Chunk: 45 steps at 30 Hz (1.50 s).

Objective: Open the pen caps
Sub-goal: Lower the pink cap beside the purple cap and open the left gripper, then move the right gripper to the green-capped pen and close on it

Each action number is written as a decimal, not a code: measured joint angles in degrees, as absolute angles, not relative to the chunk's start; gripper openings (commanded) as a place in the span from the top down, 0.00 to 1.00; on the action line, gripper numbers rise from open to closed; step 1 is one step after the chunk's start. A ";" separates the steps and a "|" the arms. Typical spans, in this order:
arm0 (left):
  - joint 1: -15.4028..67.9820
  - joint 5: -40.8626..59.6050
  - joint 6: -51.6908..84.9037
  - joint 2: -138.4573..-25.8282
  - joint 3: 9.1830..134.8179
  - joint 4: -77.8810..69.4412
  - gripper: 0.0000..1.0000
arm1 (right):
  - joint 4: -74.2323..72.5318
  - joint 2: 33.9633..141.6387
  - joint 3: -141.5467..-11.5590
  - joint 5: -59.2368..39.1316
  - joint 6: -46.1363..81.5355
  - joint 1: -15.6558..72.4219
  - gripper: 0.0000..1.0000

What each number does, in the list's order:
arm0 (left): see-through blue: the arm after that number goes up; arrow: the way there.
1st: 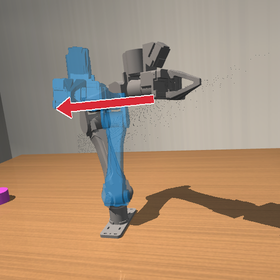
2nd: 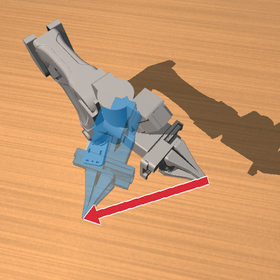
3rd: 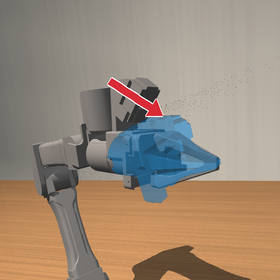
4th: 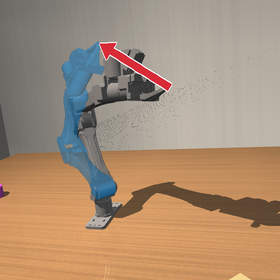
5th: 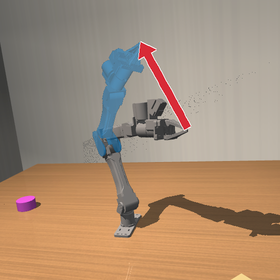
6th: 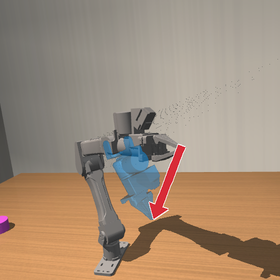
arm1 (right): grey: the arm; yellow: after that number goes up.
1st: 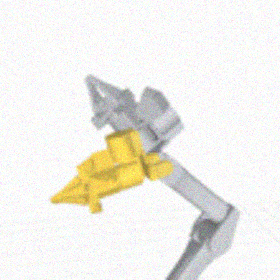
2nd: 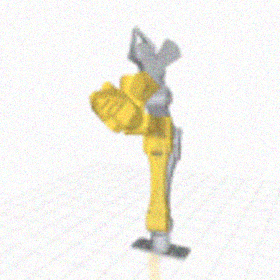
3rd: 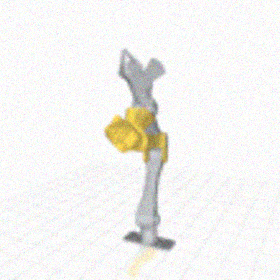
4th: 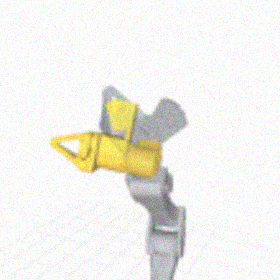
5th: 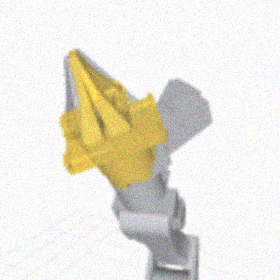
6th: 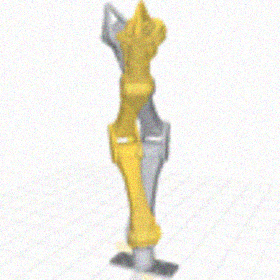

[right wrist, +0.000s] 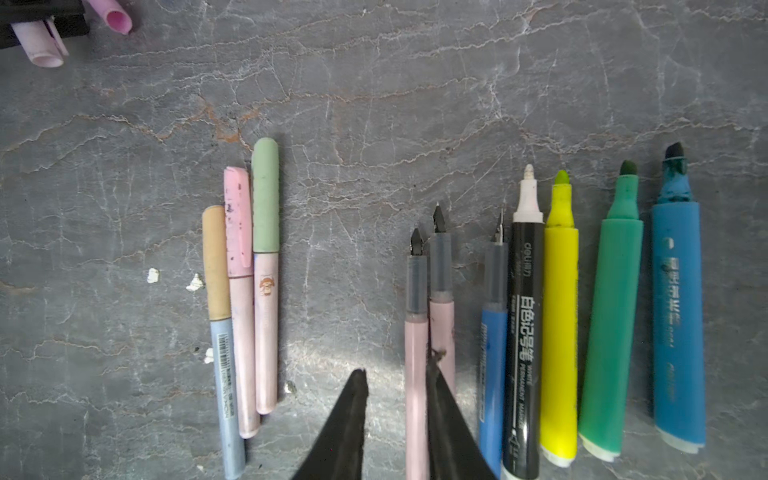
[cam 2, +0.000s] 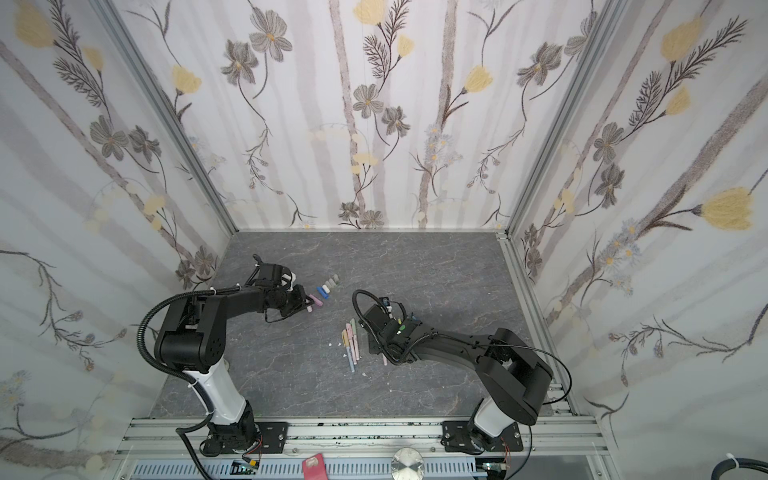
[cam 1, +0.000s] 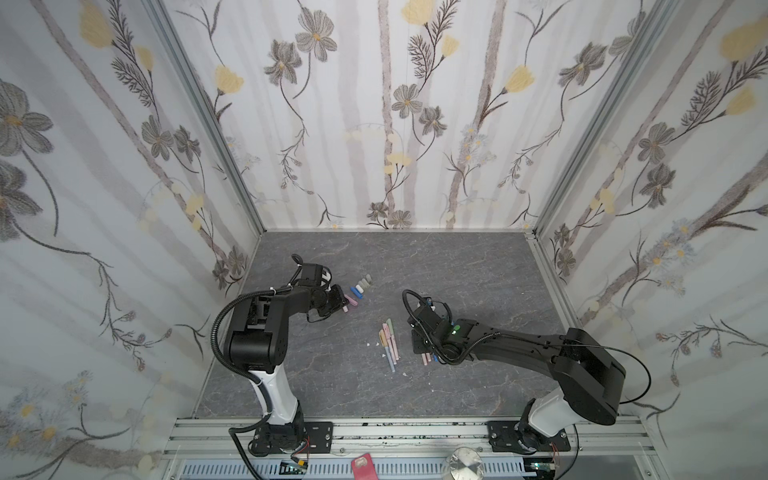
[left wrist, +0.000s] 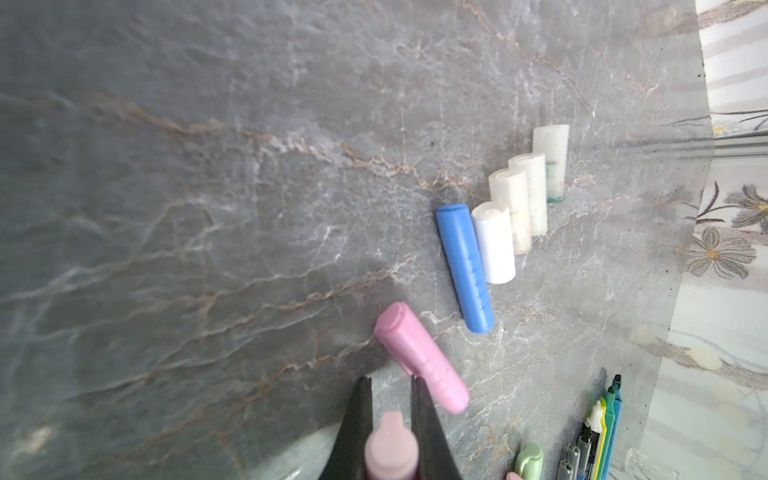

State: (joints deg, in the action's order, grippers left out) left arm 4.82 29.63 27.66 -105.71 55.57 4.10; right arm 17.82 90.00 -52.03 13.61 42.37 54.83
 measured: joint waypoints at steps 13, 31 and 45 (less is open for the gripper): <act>5.41 31.73 28.88 -108.07 56.36 -0.19 0.94 | 18.02 90.00 -52.03 13.63 42.35 54.78 0.74; 5.93 30.04 29.15 -107.37 56.69 1.37 0.74 | 18.11 90.00 -52.03 13.61 41.91 54.78 0.74; 4.67 27.62 28.86 -99.72 56.53 8.40 0.72 | 17.61 89.71 -52.29 12.99 41.28 55.31 0.71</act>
State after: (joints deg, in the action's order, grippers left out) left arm 4.67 27.62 28.86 -99.72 56.53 8.40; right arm 17.61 89.71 -52.29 12.99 41.28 55.31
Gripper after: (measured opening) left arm 0.280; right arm 0.285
